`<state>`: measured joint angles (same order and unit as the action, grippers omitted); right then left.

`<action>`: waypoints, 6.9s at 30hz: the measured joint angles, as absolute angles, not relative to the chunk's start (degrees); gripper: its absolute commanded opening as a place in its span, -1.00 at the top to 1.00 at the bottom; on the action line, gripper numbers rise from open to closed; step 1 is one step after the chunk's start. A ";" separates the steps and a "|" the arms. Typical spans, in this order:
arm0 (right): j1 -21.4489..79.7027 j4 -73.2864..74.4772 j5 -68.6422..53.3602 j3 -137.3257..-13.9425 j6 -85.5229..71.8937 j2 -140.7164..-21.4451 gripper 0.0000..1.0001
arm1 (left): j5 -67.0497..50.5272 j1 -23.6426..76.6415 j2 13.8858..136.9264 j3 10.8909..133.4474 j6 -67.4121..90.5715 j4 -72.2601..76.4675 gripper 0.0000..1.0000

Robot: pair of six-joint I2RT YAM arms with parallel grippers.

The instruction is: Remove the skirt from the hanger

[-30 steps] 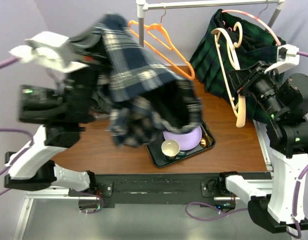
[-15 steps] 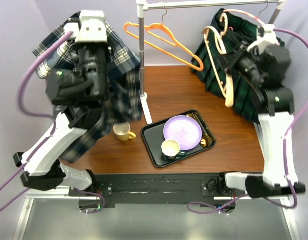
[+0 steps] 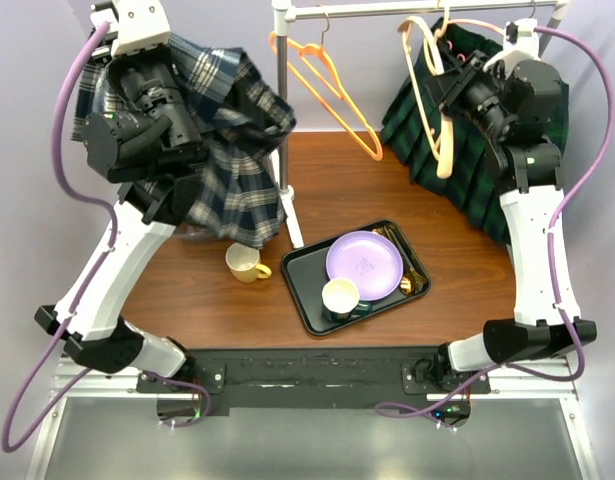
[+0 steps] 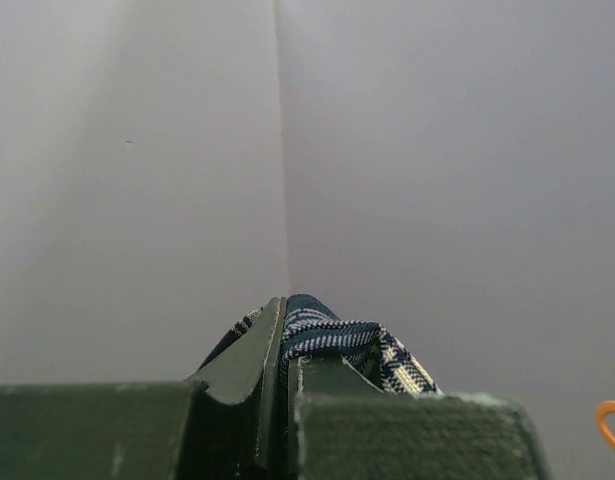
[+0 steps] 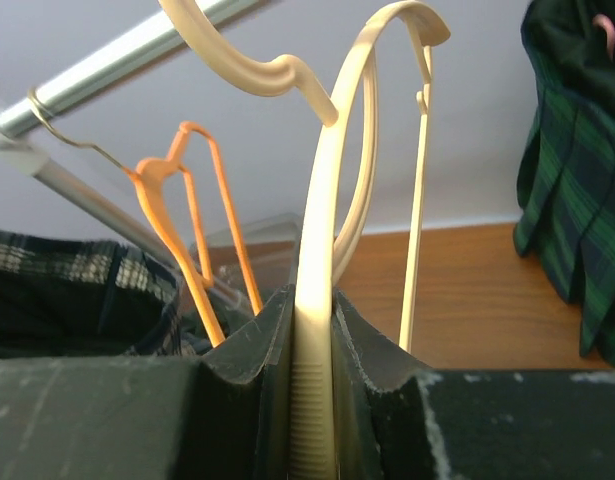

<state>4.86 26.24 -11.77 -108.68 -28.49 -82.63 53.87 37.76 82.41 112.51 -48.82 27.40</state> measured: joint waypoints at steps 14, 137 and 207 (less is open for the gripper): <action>4.86 25.85 -12.16 -117.86 -28.99 -94.56 0.99 | 56.40 29.63 85.52 115.20 -49.10 30.09 1.00; 12.38 26.61 -14.85 -79.37 -34.85 -42.24 -0.97 | -22.15 -24.71 106.30 66.24 41.71 17.43 1.00; 12.86 29.17 -12.53 -79.83 -33.56 -42.04 -0.97 | -13.89 4.69 119.42 76.12 31.46 8.93 -0.01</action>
<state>12.86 29.17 -12.53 -79.83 -33.56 -42.04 -13.89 4.69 119.42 76.12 31.46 8.93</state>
